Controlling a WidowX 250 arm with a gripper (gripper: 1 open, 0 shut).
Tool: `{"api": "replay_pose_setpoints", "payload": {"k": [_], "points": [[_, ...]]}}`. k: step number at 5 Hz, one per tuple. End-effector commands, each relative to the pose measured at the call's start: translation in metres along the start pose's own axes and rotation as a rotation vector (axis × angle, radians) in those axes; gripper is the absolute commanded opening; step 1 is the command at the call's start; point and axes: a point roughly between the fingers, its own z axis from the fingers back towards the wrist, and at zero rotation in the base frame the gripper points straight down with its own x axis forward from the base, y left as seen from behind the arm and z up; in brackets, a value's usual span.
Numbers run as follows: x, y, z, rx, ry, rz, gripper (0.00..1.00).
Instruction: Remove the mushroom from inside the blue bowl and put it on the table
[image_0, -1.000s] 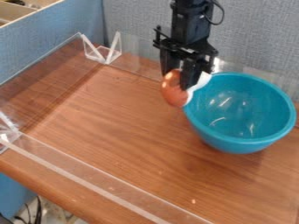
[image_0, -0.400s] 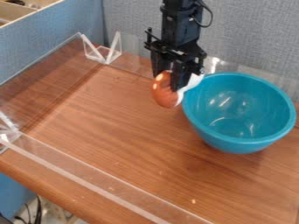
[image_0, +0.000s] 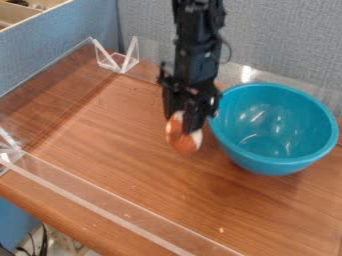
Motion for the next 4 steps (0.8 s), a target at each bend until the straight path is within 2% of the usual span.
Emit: {"api": "replay_pose_setpoints", "payload": {"k": [1,4], "points": [[-0.005,-0.002,0.013,0.021,-0.062,-0.034,0.0],[-0.015,-0.005,0.006,0.0,-0.058,-0.048,0.0]]}}
